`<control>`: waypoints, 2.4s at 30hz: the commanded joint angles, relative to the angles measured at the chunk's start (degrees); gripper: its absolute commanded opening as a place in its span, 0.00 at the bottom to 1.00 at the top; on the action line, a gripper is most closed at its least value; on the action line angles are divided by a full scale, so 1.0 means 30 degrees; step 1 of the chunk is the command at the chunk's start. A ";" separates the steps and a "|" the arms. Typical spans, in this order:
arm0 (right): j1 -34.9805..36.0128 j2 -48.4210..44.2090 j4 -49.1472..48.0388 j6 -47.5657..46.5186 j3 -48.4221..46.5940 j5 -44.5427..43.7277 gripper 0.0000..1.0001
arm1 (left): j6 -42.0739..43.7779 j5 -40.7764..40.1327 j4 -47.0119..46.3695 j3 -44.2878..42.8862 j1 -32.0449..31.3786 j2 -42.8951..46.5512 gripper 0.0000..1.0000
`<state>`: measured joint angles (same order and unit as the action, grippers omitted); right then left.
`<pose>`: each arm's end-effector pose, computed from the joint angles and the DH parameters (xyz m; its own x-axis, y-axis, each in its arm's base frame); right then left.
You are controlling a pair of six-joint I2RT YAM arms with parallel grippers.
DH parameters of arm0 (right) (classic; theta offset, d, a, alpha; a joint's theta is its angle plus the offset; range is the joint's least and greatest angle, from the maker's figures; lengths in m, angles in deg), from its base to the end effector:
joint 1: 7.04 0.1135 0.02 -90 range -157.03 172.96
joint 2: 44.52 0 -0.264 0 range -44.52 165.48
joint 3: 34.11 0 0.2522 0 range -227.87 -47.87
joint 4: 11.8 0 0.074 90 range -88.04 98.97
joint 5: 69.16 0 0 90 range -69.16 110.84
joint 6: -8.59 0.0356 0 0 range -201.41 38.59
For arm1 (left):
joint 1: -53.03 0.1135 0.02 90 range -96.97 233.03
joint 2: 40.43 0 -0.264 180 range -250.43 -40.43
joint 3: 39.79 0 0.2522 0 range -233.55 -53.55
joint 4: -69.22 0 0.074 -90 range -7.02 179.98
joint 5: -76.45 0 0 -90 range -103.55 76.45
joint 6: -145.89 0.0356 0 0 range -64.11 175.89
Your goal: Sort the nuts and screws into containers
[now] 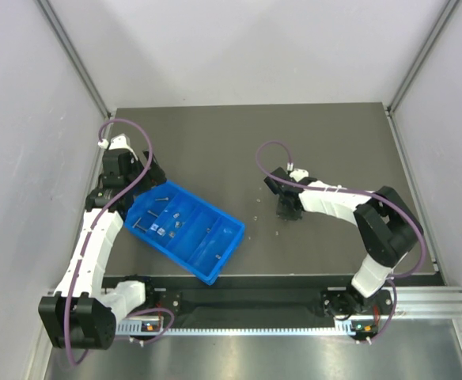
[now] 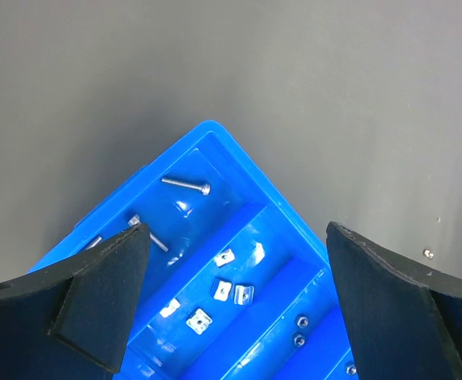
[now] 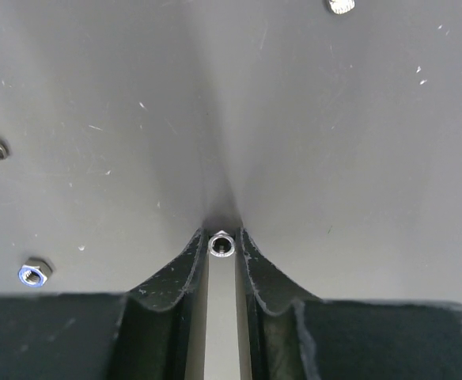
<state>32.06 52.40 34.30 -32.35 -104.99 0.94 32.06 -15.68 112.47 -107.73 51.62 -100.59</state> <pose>0.2493 0.1870 0.1626 -0.8708 0.2076 -0.4457 0.2225 0.9747 0.0194 0.2277 -0.0043 0.3131 -0.5284 -0.3909 -0.7537 -0.2396 0.9203 -0.3093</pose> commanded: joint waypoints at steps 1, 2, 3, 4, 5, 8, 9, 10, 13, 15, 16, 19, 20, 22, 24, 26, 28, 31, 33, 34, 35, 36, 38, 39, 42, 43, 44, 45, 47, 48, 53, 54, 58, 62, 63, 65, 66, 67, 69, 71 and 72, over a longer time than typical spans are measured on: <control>-0.0081 0.0094 0.0060 0.0054 0.0261 -0.0017 0.04 | 0.0093 0.0300 -0.0867 -0.0107 -0.0028 0.0044 0.97; -0.0081 0.0036 0.0061 0.0025 0.0291 0.0041 0.04 | 0.0093 0.0300 -0.0867 -0.0107 -0.0028 0.0044 0.97; -0.0052 -0.0109 0.0032 -0.0005 0.0204 0.0100 0.03 | 0.0093 0.0271 -0.0867 -0.0107 -0.0028 0.0044 0.97; -0.0081 -0.0198 0.0089 -0.0092 0.0087 0.0216 0.03 | 0.0093 0.0271 -0.0867 -0.0107 -0.0028 0.0015 0.97; -0.0052 -0.0344 0.0119 -0.0383 -0.0117 0.0334 0.03 | 0.0093 0.0271 -0.0867 -0.0078 -0.0028 0.0044 0.97; 0.0123 -0.1075 0.0850 -0.1492 -0.1580 0.0247 0.02 | 0.0093 0.0271 -0.0867 -0.0077 -0.0028 0.0073 0.97; 0.0211 -0.1455 0.1432 -0.1789 -0.2628 0.0131 0.02 | 0.0093 0.0271 -0.0867 -0.0077 -0.0028 0.0044 0.97; 0.0560 -0.1633 0.1728 -0.2111 -0.3219 0.0072 0.02 | 0.0064 0.0271 -0.0896 -0.0106 -0.0028 0.0044 0.97; 0.1728 -0.2044 0.2549 -0.3547 -0.5329 -0.0396 0.04 | 0.0093 0.0271 -0.0896 -0.0107 -0.0028 0.0015 0.97; 0.2522 -0.2045 0.2813 -0.4543 -0.6590 -0.0456 0.04 | 0.0093 0.0300 -0.0896 -0.0078 -0.0028 0.0044 0.97; 0.3396 -0.1958 0.2931 -0.4865 -0.6913 -0.0456 0.04 | 0.0064 0.0329 -0.0896 -0.0077 -0.0028 0.0044 0.97; 0.5387 -0.1343 0.3224 -0.6096 -0.8260 -0.0163 0.04 | 0.0064 0.0300 -0.0897 -0.0077 -0.0028 0.0044 0.97; 0.5890 -0.1167 0.3486 -0.6621 -0.8612 -0.0221 0.04 | 0.0064 0.0329 -0.0925 -0.0048 -0.0028 0.0044 0.97; 0.7147 -0.0611 0.3605 -0.6918 -0.9375 -0.0310 0.04 | 0.0035 0.0329 -0.0896 -0.0048 -0.0028 0.0015 0.97; 0.7709 -0.0202 0.3577 -0.7240 -0.9728 0.0274 0.04 | 0.0035 0.0329 -0.0896 -0.0019 -0.0028 0.0073 0.97; 0.8471 0.0063 0.3459 -0.7590 -0.9903 0.0684 0.04 | 0.0035 0.0329 -0.0925 -0.0019 -0.0028 0.0102 0.97; 0.9027 0.0445 0.3313 -0.7855 -0.9875 0.0716 0.04 | 0.0006 0.0300 -0.0926 -0.0019 -0.0028 0.0161 0.97; 0.9439 0.0768 0.3283 -0.8179 -0.9700 0.0716 0.04 | 0.0006 0.0300 -0.0926 0.0011 -0.0028 0.0220 0.97; 0.9645 0.0768 0.2760 -0.8208 -0.9116 0.0774 0.04 | 0.0006 0.0329 -0.0955 0.0011 -0.0028 0.0307 0.97; 0.9703 0.0739 0.2495 -0.8237 -0.8823 0.0745 0.05 | 0.0006 0.0329 -0.0955 0.0011 -0.0028 0.0308 0.97; 0.9675 0.0739 0.2289 -0.8237 -0.8501 0.1006 0.06 | 0.0006 0.0329 -0.0926 0.0011 -0.0028 0.0337 0.97; 0.9675 0.0768 0.2055 -0.8266 -0.8440 0.1096 0.06 | 0.0006 0.0358 -0.0955 0.0040 -0.0028 0.0308 0.97; 0.9733 0.0885 0.1995 -0.8150 -0.8701 0.1213 0.06 | 0.0006 0.0359 -0.0926 0.0040 -0.0028 0.0337 0.97; 0.9704 0.0943 0.1965 -0.8092 -0.8790 0.1243 0.08 | 0.0006 0.0359 -0.0926 0.0069 -0.0028 0.0366 0.97; 0.9763 0.0885 0.1819 -0.8091 -0.8791 0.1184 0.17 | 0.0006 0.0388 -0.0926 0.0040 -0.0028 0.0396 0.97; 0.9763 0.0856 0.1819 -0.8120 -0.8791 0.1213 0.28 | 0.0006 0.0388 -0.0955 0.0040 -0.0028 0.0338 0.97; 0.9763 0.0856 0.2022 -0.8149 -0.9052 0.1243 0.35 | 0.0006 0.0388 -0.0955 0.0040 -0.0028 0.0366 0.97; 0.9763 0.0885 0.2285 -0.8150 -0.9258 0.1243 0.42 | 0.0006 0.0417 -0.0955 0.0040 -0.0028 0.0366 0.97; 0.9792 0.0769 0.2724 -0.8237 -0.9987 0.1330 0.60 | 0.0006 0.0388 -0.0926 0.0069 -0.0028 0.0396 0.97; 0.9734 0.0623 0.2814 -0.8266 -1.0195 0.1302 0.65 | 0.0006 0.0388 -0.0926 0.0069 -0.0028 0.0396 0.97; 0.8390 -0.0809 0.3633 -0.7712 -1.0901 0.1065 0.80 | 0.0006 0.0388 -0.0926 0.0069 -0.0028 0.0396 0.97; 0.7429 -0.1133 0.3722 -0.7623 -1.0726 0.1212 0.80 | 0.0006 0.0417 -0.0955 0.0069 -0.0028 0.0396 0.97; 0.4875 -0.2803 0.2671 -0.7943 -0.7660 0.1883 0.76 | 0.0006 0.0476 -0.0984 0.0040 -0.0028 0.0337 0.97; 0.2968 -0.3218 0.2083 -0.7915 -0.5571 0.1802 0.70 | 0.0035 0.0389 -0.0955 0.0069 -0.0028 0.0337 0.97; 0.2763 -0.3071 0.2082 -0.7886 -0.5336 0.1655 0.69 | 0.0035 0.0359 -0.0955 0.0069 -0.0028 0.0337 0.97; 0.2761 -0.2226 0.2024 -0.7624 -0.5012 0.1360 0.68 | 0.0035 0.0330 -0.0984 0.0069 -0.0028 0.0279 0.97; 0.2761 -0.1872 0.2082 -0.7361 -0.5012 0.1360 0.67 | 0.0035 0.0300 -0.0955 0.0069 -0.0028 0.0278 0.97; 0.2790 -0.1492 0.2111 -0.6720 -0.5157 0.1302 0.66 | 0.0064 0.0271 -0.0955 0.0069 -0.0028 0.0220 0.97; 0.2790 -0.0553 0.2054 -0.5288 -0.5217 0.1330 0.64 | 0.0064 0.0184 -0.0926 0.0040 -0.0028 0.0191 0.97; 0.2848 -0.0055 0.1093 -0.4433 -0.4925 0.1769 0.62 | 0.0064 0.0124 -0.0955 0.0069 -0.0028 0.0161 0.97; 0.2965 0.0035 0.0796 -0.3762 -0.4750 0.1915 0.61 | 0.0035 0.0153 -0.0897 0.0040 -0.0028 0.0103 0.97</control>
<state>40.03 51.59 40.84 -50.32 -119.86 5.77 32.03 -14.67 112.47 -107.70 51.62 -100.59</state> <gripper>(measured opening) 0.619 0.972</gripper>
